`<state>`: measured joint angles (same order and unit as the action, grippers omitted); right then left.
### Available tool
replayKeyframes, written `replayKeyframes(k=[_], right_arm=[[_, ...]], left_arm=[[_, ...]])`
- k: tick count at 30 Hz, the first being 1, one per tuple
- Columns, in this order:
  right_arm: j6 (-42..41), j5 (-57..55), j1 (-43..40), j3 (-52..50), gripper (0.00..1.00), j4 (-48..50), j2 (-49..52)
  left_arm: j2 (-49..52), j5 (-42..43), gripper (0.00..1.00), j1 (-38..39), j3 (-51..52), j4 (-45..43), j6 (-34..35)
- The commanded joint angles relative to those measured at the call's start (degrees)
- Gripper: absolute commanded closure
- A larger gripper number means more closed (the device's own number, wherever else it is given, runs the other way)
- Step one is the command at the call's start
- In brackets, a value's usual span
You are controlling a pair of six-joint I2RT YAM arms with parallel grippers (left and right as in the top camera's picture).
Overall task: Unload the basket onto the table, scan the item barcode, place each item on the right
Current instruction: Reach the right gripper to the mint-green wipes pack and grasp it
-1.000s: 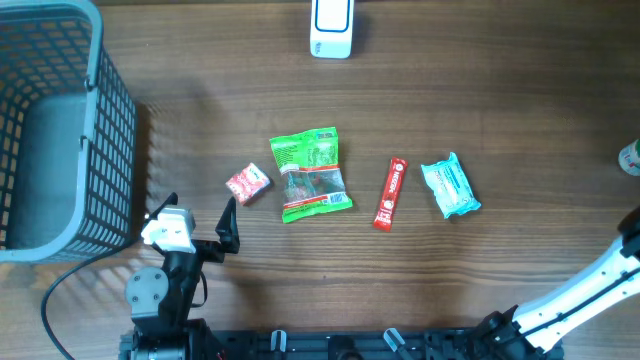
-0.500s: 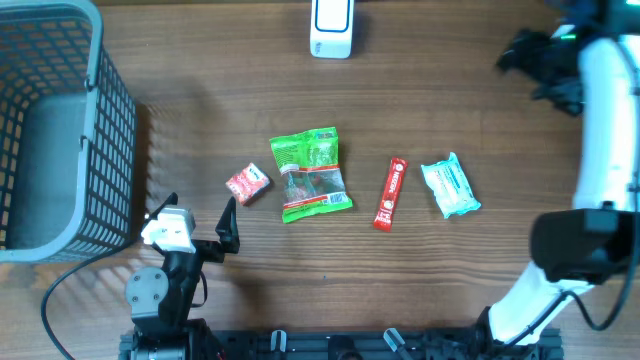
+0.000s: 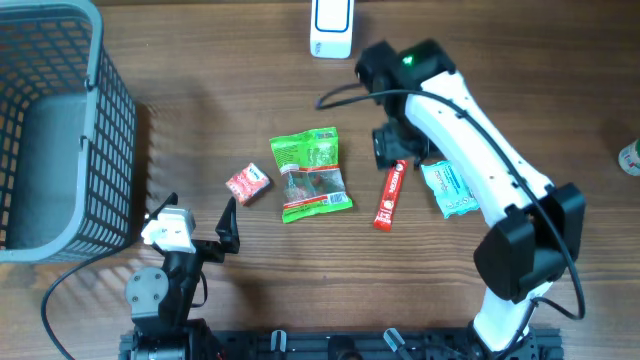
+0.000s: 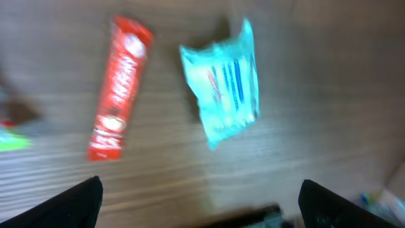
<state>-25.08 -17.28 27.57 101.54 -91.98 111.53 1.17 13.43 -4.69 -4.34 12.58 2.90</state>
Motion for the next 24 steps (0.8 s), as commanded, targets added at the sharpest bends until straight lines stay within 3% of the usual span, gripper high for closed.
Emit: replayKeyframes(k=[1,9,13,18,24], right_arm=[[-5.6,-3.7,0.0,-5.9,0.00,-0.2,-4.8],[-7.3,0.6,0.0,-11.8,0.00,1.0,-30.4],[-5.0,1.2,0.0,-23.7,0.00,16.0,-40.5],[1.1,2.3,-0.1,-42.8,0.00,37.1,-36.4],[2.5,-8.0,-0.1,-43.0,0.05,39.6,-22.1]], left_arm=[[-0.2,0.5,0.00,-0.3,0.4,-0.2,0.6],[-0.2,0.5,0.00,-0.3,0.4,-0.2,0.6],[-0.2,0.5,0.00,-0.3,0.4,-0.2,0.6],[-0.2,0.5,0.00,-0.3,0.4,-0.2,0.6],[-0.2,0.5,0.00,-0.3,0.4,-0.2,0.6]])
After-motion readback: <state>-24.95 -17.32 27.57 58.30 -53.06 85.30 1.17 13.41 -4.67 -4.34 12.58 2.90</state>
